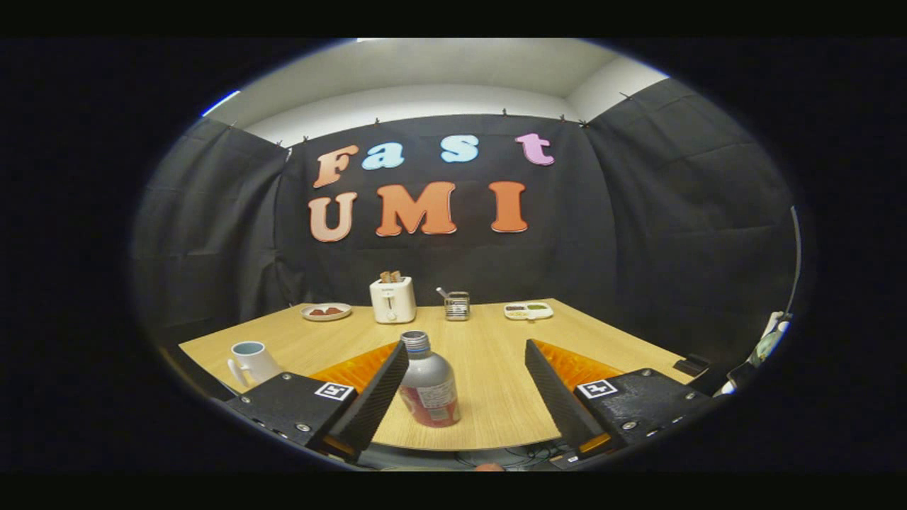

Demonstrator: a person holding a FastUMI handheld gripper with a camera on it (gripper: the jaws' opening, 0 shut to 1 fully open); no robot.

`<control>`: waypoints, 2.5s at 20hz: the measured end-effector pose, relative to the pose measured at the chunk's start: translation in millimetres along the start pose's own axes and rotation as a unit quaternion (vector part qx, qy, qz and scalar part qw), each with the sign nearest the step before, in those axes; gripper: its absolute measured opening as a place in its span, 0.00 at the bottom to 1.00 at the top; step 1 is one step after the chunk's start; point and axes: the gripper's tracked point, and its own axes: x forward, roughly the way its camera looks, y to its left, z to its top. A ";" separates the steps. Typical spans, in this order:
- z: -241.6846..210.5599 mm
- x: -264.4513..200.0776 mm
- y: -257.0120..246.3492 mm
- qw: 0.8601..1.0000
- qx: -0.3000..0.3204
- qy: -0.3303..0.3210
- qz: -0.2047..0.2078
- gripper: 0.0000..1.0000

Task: Take the bottle from table, then pour the juice into the cup, finally place the bottle on the coaster

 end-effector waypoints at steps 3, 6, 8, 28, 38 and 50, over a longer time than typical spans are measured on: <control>-7.0 6.9 13.8 1.000 -0.012 0.008 0.016 0.99; -13.9 14.5 20.6 0.999 -0.019 0.014 0.023 0.98; -19.5 20.0 23.4 0.999 -0.010 0.021 0.029 0.99; -103.7 47.8 38.2 0.991 0.027 0.121 0.058 0.99; -130.1 46.7 34.4 0.987 0.013 0.157 0.045 0.90; -117.7 47.3 56.0 0.986 -0.003 0.163 0.045 0.78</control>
